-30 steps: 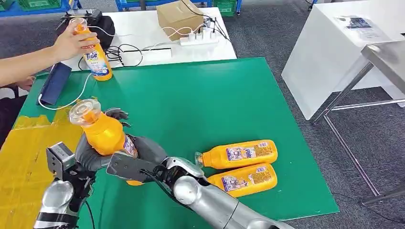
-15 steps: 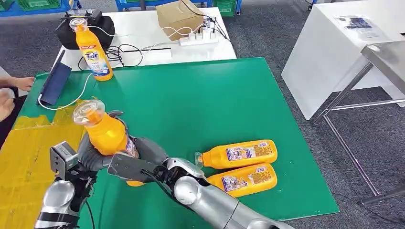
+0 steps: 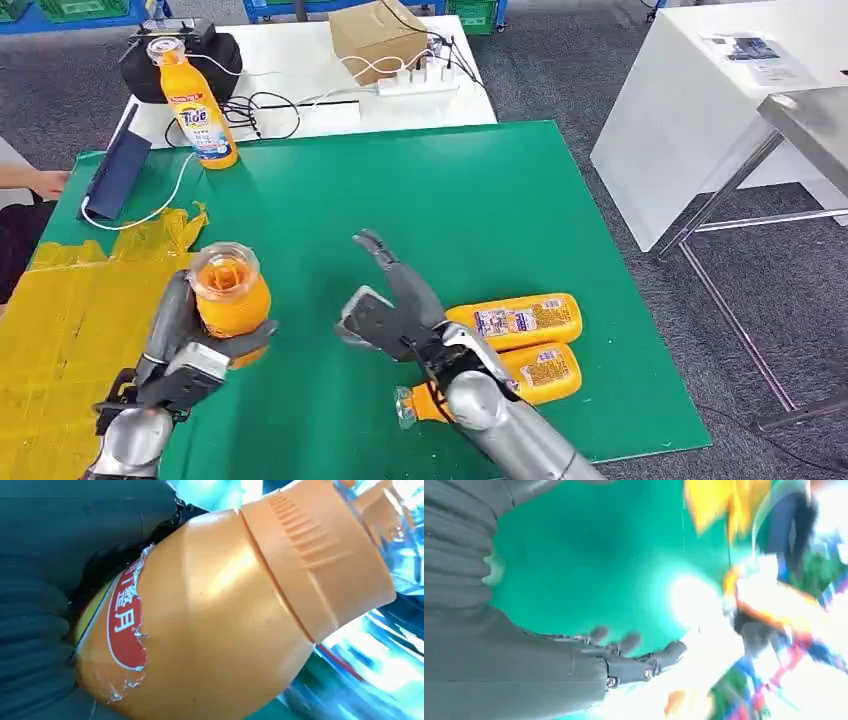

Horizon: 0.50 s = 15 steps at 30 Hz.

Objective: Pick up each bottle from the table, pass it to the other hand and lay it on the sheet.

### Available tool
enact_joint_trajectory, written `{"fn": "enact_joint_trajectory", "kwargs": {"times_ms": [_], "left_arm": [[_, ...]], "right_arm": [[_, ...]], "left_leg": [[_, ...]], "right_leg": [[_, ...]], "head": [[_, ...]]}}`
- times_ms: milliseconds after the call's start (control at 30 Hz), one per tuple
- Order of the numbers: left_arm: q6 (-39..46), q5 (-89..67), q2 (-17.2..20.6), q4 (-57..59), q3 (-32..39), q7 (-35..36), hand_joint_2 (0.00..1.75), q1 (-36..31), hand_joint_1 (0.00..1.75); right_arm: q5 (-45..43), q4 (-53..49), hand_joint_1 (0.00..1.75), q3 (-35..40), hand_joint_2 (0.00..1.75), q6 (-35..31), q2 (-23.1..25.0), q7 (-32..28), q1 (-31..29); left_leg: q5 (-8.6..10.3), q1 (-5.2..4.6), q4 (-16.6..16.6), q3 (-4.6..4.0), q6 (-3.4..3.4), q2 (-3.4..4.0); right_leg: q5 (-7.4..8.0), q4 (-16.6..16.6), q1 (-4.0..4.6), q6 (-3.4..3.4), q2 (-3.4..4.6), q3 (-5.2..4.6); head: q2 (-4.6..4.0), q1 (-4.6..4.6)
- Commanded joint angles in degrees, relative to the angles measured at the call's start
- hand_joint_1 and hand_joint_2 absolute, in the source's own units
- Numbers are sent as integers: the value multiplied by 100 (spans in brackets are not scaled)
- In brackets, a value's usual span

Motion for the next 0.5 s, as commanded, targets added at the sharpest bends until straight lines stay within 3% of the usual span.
{"fn": "enact_joint_trajectory", "kwargs": {"times_ms": [33, 167, 300, 333, 367, 400, 433, 500], "left_arm": [[1886, -3145, 412, 414, 103, 1096, 175, 313, 175], [2103, -4367, 753, 1032, 44, 1753, 175, 375, 175], [2009, -4451, 1027, 1480, -109, 1942, 175, 264, 175], [1949, -4451, 1265, 1589, -374, 2231, 175, 202, 175], [1842, -4451, 2016, 1894, -1349, 3247, 175, -16, 175], [1801, -4451, 2163, 2170, -1698, 3467, 175, -119, 175], [1779, -4451, 1968, 2474, -1405, 3109, 175, -108, 175], [1720, -4451, 1919, 3066, -1292, 2718, 175, -240, 175]], "right_arm": [[738, -2225, 0, -864, 175, -122, -1209, -574, 1404], [665, -2685, 0, -1075, 175, 71, -1795, -703, 2137], [462, -2909, 0, -1156, 175, 226, -2198, -698, 2518], [367, -2962, 0, -1127, 175, 326, -2330, -583, 2562], [441, -3079, 0, -1095, 175, 254, -2545, -362, 2709], [467, -3137, 0, -1050, 175, 234, -2658, -314, 2767], [400, -3178, 0, -993, 175, 260, -2794, -234, 2815], [397, -3189, 0, -924, 175, 236, -3029, -154, 2872]], "left_leg": [[-5, -10, -19, 38, 22, -56], [-6, -9, -18, 29, 16, -30], [-5, -12, -18, 29, 18, -57], [-6, -7, -11, 15, 12, -35], [-7, -9, -12, 21, 15, -34], [-8, -12, -14, 25, 17, -31], [-4, -8, -10, 12, 11, -41], [-2, -12, -17, 24, 11, -38]], "right_leg": [[-20, -13, -8, -10, -37, 48], [-11, -11, -8, -7, -15, 33], [-18, -12, -11, -7, -42, 37], [-11, -9, -6, -5, -24, 21], [-12, -8, -8, -8, -19, 23], [-13, -6, -11, -10, -16, 25], [-14, -3, -7, -9, -32, 19], [-13, -9, -11, -8, -28, 21]], "head": [[0, 0], [0, 0], [0, 0], [0, 0], [0, -2], [0, 0], [0, 0], [0, 0]]}}
